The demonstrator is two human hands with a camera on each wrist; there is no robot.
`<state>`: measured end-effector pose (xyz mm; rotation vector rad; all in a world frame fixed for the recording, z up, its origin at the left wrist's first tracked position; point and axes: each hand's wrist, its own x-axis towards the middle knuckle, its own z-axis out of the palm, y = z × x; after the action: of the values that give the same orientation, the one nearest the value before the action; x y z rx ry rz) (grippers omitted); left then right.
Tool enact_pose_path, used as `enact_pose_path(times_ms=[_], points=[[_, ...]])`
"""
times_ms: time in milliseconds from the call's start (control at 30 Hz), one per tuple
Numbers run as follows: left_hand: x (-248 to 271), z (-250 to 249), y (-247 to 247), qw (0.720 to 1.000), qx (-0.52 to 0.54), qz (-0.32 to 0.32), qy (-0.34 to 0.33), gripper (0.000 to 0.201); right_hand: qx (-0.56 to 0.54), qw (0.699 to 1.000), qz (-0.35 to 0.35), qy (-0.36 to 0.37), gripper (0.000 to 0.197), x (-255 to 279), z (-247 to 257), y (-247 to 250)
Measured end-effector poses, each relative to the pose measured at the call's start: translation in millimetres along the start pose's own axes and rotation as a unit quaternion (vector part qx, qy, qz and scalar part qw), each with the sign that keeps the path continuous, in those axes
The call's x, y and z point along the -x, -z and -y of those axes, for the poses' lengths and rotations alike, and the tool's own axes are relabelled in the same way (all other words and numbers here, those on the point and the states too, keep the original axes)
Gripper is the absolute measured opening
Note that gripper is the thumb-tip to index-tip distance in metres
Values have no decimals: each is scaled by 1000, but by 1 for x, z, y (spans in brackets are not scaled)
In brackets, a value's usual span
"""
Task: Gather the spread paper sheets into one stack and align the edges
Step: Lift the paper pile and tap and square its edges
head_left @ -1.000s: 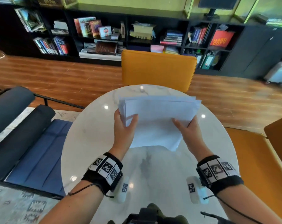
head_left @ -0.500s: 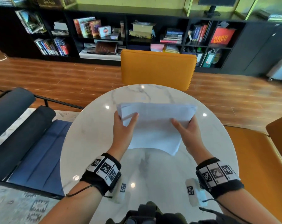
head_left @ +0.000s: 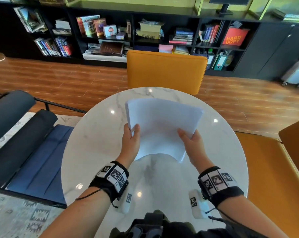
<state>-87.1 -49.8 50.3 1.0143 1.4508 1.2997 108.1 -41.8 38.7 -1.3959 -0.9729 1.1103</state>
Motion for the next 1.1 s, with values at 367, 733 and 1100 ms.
enact_pose_path(times_ms=[367, 733, 1100], points=[[10, 37, -3, 999, -34, -11, -38, 9, 14, 998, 32, -54, 22, 12, -27, 16], [-15, -19, 16, 943, -245, -10, -226, 15, 184, 981, -12, -52, 53, -6, -17, 51], [-10, -59, 10, 818, -402, 102, -398, 9, 194, 969, 125, 83, 22, -2, 72, 28]])
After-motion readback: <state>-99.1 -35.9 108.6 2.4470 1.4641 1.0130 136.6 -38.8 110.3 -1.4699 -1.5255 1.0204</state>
